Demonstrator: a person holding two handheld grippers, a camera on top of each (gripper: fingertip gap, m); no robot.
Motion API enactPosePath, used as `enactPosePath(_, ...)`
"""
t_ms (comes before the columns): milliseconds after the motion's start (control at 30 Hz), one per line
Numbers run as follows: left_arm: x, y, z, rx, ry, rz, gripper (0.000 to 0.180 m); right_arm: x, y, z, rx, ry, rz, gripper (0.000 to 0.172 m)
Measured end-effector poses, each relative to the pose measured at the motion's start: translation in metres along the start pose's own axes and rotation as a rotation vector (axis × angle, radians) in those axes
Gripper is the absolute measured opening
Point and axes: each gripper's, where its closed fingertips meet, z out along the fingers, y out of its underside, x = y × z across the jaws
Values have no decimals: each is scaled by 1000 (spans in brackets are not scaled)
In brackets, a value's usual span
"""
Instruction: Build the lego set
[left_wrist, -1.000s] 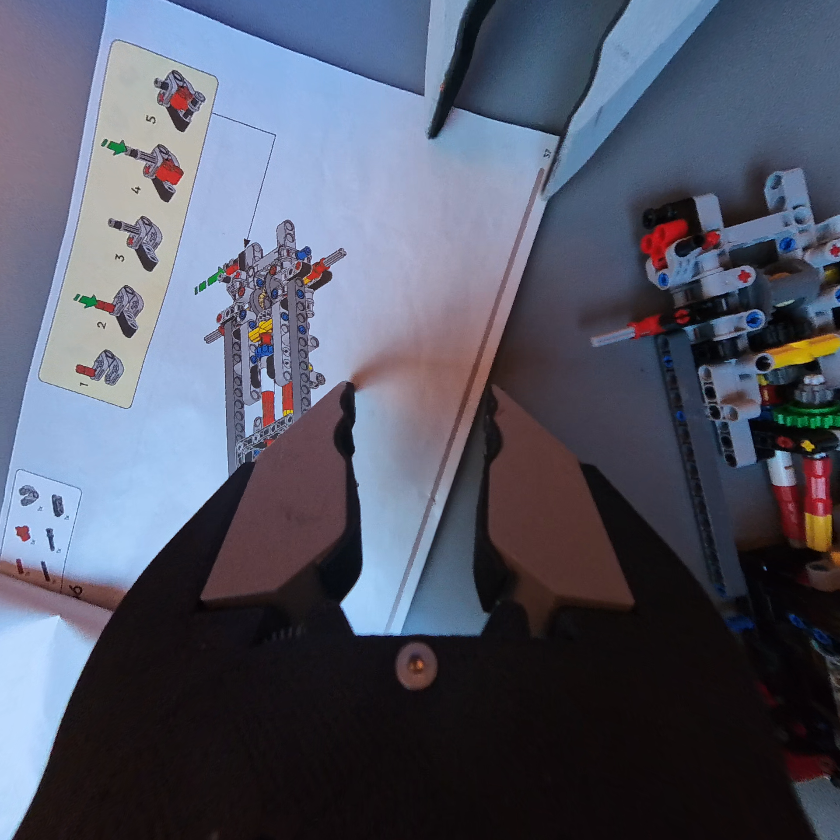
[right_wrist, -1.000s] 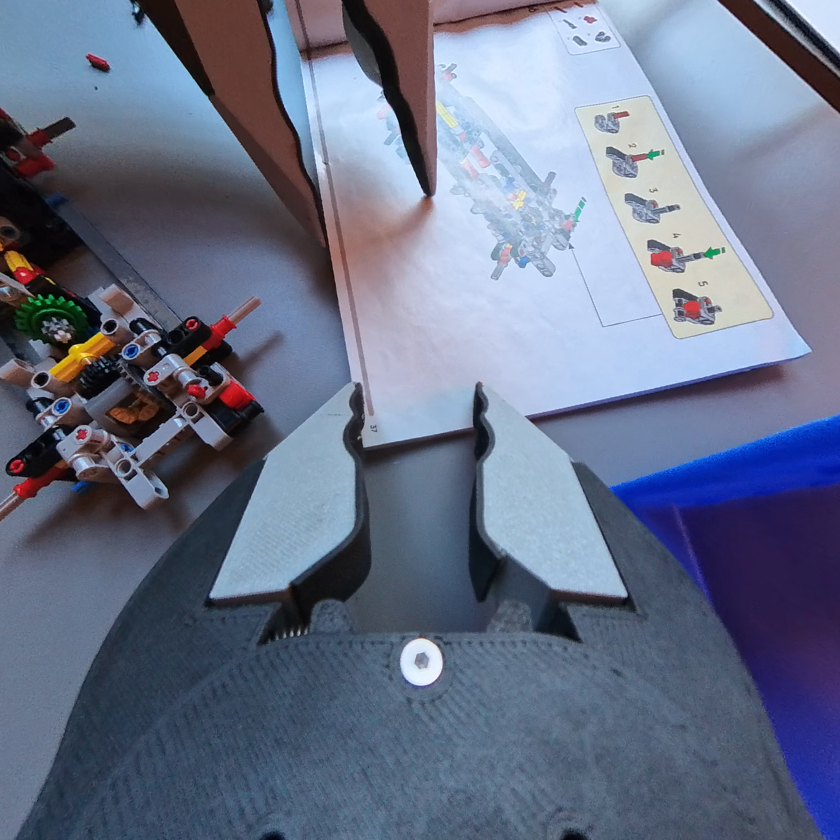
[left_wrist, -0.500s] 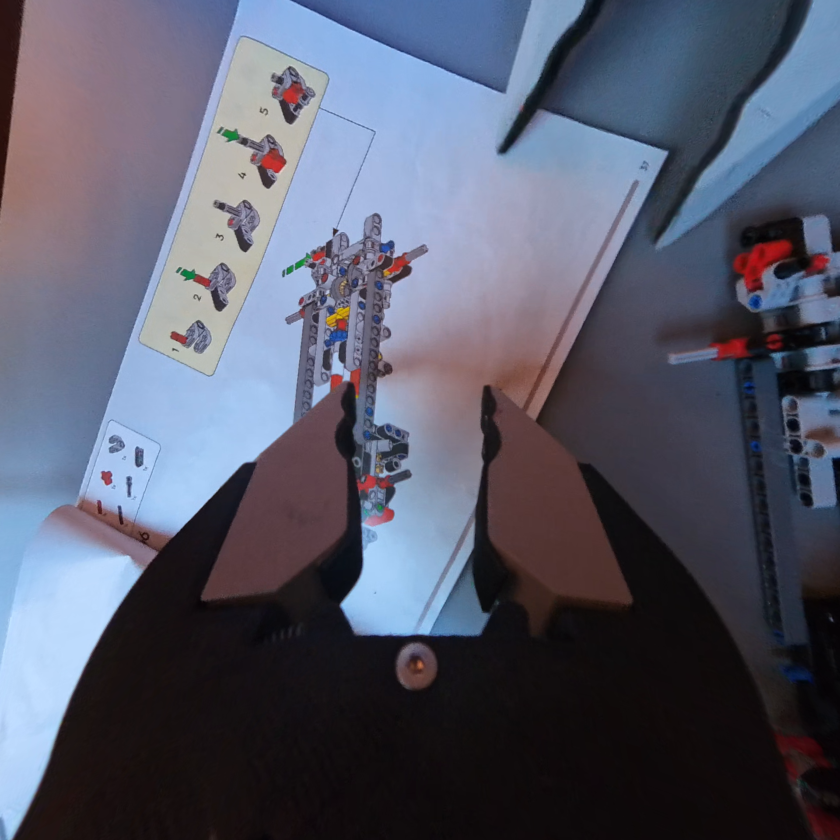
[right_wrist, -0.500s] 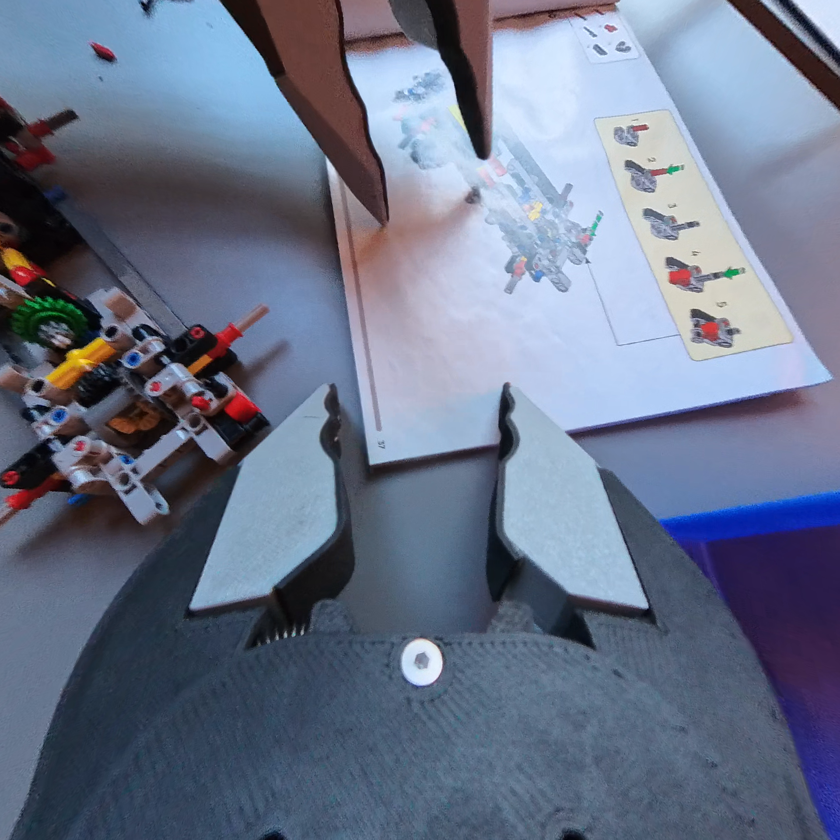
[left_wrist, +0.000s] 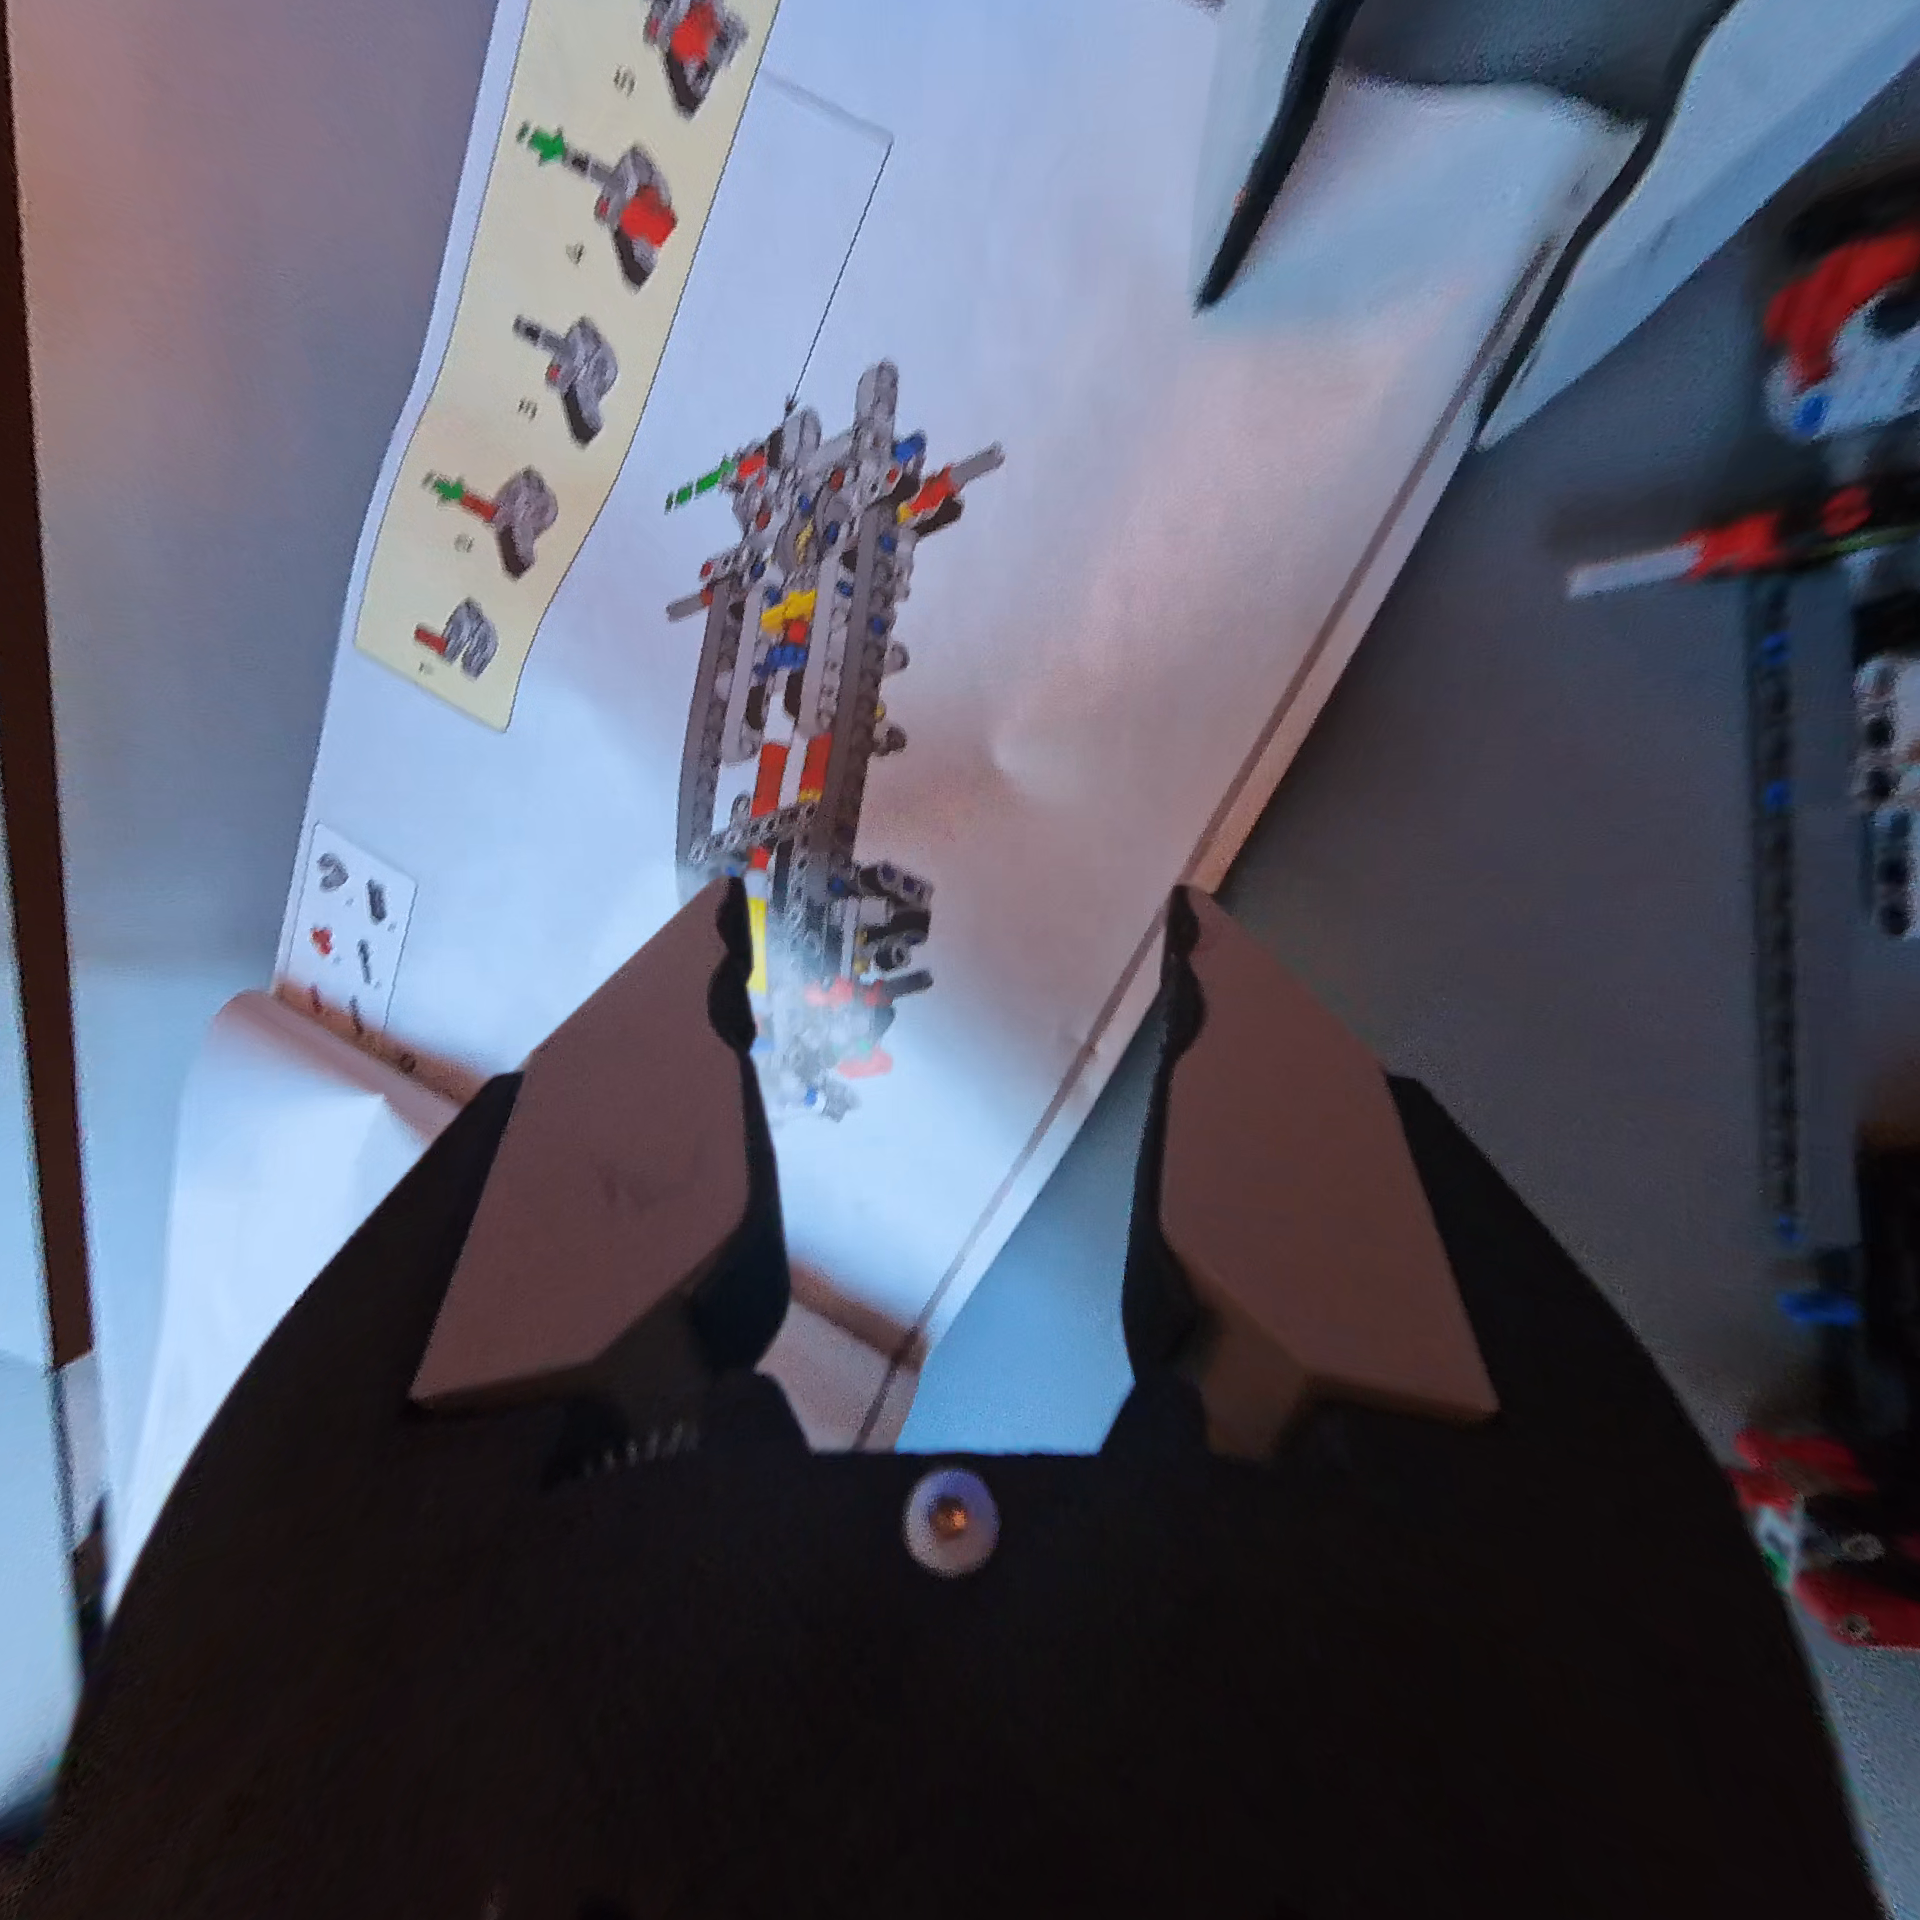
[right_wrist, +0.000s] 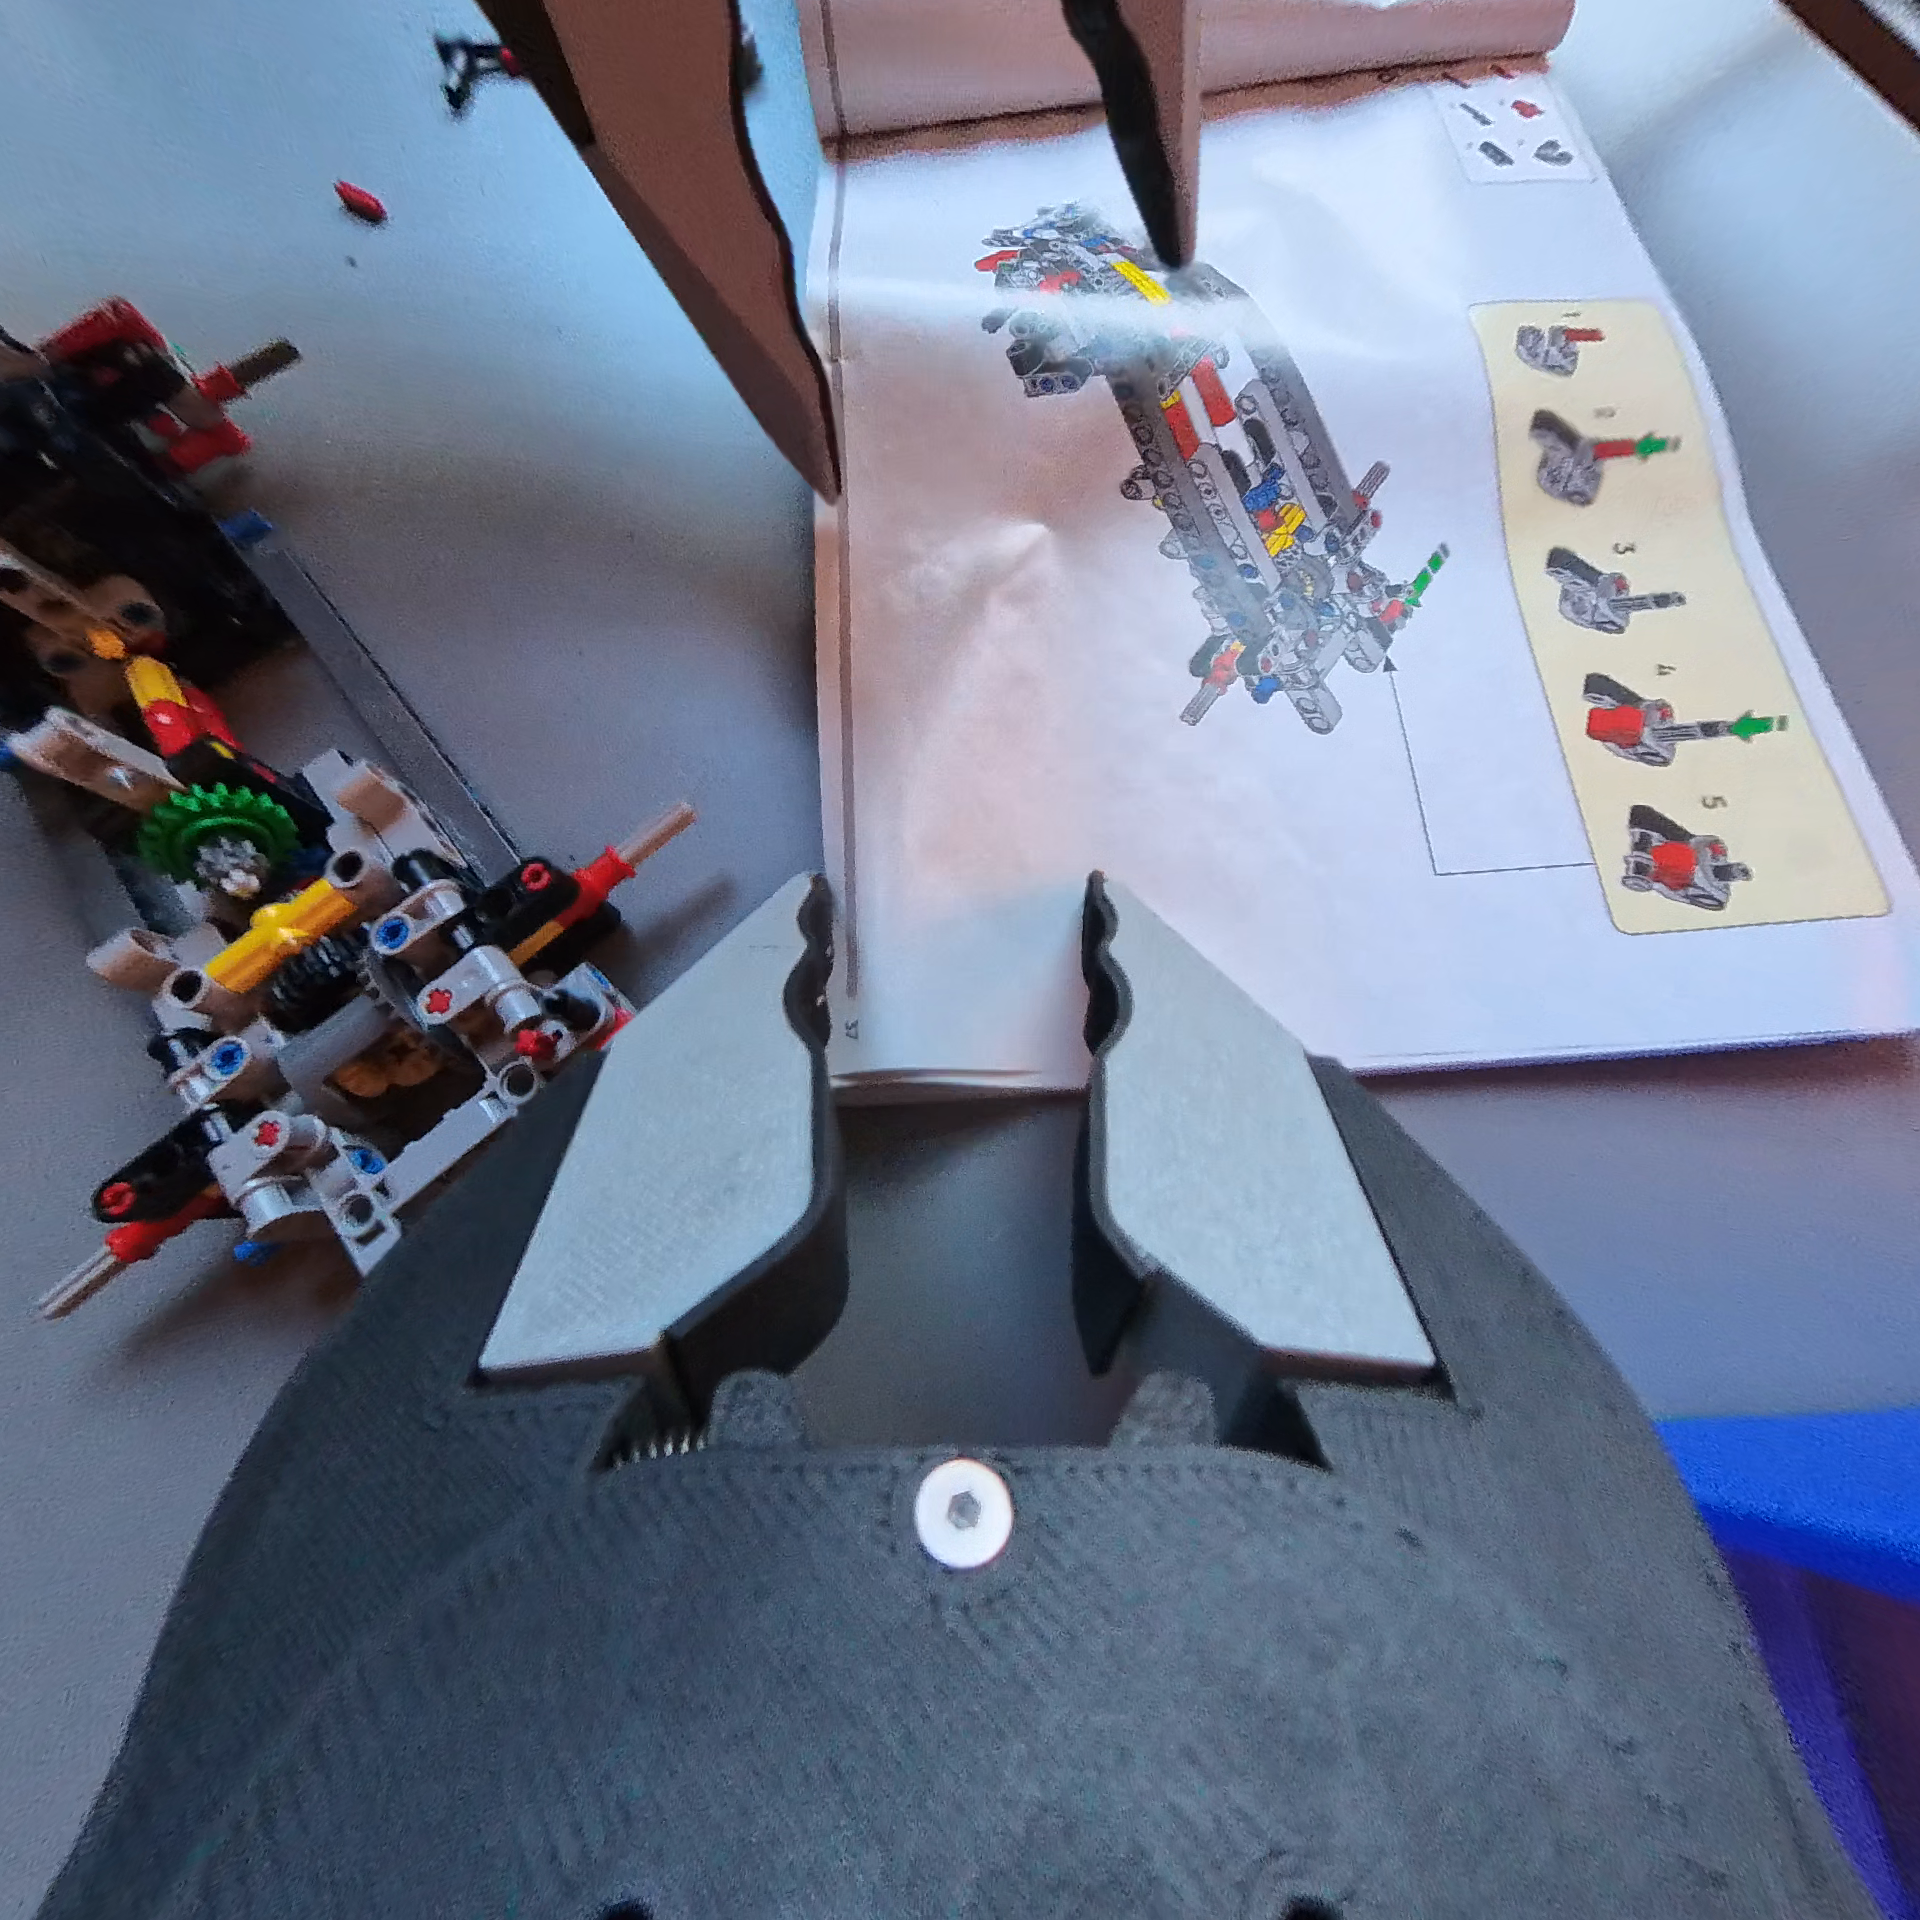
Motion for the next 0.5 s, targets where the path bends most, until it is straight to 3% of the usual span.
enactPosePath(200,1,11,-6,-15,-44,23,76,0,-7,3,23,-110,103,40)
enactPosePath(500,10,-10,10,41,-72,85,74,1,-8,1,32,-154,178,38)
